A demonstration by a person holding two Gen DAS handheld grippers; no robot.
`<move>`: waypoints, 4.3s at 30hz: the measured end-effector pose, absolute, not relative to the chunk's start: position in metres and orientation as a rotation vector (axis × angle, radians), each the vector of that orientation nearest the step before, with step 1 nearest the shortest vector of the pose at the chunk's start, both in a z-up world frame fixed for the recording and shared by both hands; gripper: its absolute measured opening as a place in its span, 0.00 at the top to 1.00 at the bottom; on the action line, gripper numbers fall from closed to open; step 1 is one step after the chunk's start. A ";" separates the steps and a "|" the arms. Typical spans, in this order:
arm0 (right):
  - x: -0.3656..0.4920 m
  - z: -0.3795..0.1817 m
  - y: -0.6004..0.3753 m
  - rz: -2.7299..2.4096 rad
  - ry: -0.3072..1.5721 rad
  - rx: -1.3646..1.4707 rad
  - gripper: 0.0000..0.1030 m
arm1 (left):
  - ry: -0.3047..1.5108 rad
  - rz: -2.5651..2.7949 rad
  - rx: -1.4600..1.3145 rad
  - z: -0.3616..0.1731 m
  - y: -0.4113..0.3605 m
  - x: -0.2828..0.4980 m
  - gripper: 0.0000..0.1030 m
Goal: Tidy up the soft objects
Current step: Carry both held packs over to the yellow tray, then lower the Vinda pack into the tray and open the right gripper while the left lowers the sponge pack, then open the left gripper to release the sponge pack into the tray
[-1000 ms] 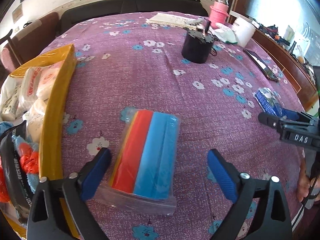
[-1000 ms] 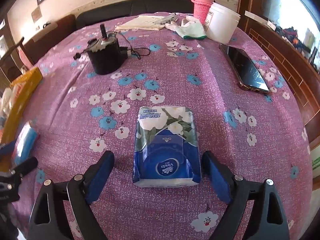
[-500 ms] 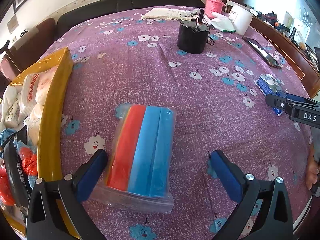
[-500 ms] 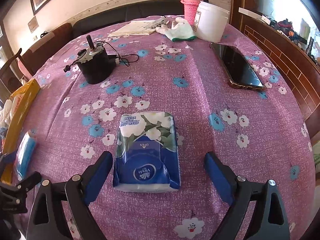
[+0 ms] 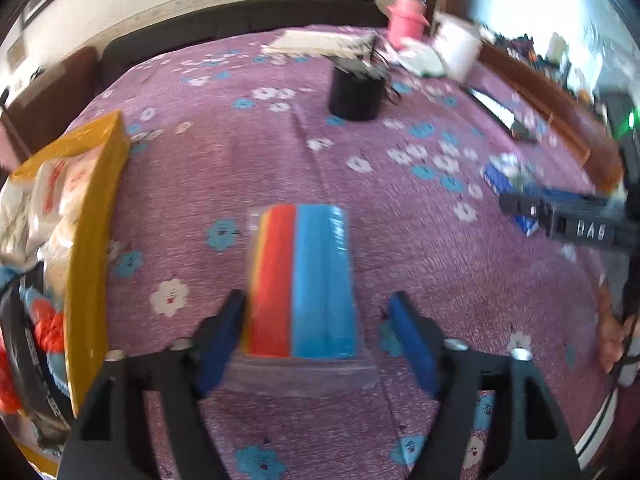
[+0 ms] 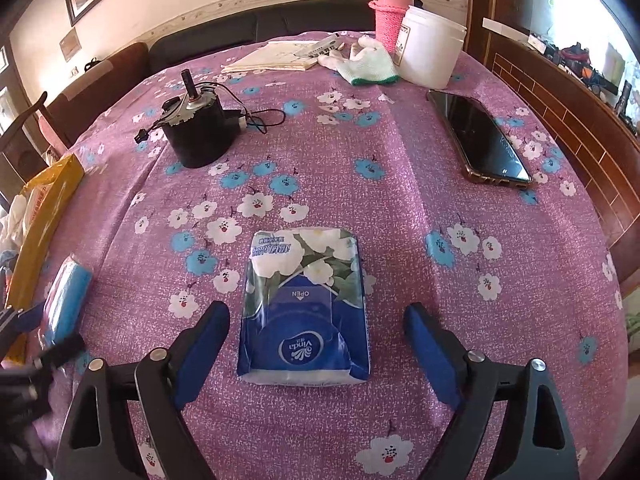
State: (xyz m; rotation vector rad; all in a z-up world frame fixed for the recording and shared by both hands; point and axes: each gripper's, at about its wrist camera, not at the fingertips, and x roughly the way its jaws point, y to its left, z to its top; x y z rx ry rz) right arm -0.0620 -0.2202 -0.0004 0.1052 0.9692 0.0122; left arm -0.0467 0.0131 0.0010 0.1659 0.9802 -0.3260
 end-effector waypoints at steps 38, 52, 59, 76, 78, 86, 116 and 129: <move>-0.098 0.066 -0.134 0.204 0.862 -0.002 0.45 | 0.738 -0.212 -0.262 0.088 0.163 -0.119 0.56; -0.094 0.097 -0.034 0.380 0.823 -0.102 0.45 | 0.689 -0.032 -0.305 0.109 0.274 -0.117 0.56; -0.082 0.101 0.026 0.480 0.823 -0.146 0.44 | 0.726 -0.005 -0.256 0.109 0.300 -0.078 0.56; -0.019 0.088 0.128 0.570 0.833 -0.226 0.44 | 0.873 0.000 -0.364 0.058 0.344 0.012 0.56; -0.009 0.082 0.136 0.563 0.844 -0.228 0.44 | 0.889 0.004 -0.372 0.051 0.347 0.016 0.56; 0.030 0.068 0.164 0.519 0.860 -0.301 0.44 | 0.914 0.028 -0.391 0.043 0.353 0.021 0.51; 0.048 0.095 0.160 0.477 0.800 -0.242 0.23 | 0.772 0.016 -0.381 0.076 0.336 -0.018 0.24; -0.036 0.100 0.032 0.409 0.733 -0.073 0.19 | 0.579 0.210 -0.174 0.123 0.254 -0.084 0.03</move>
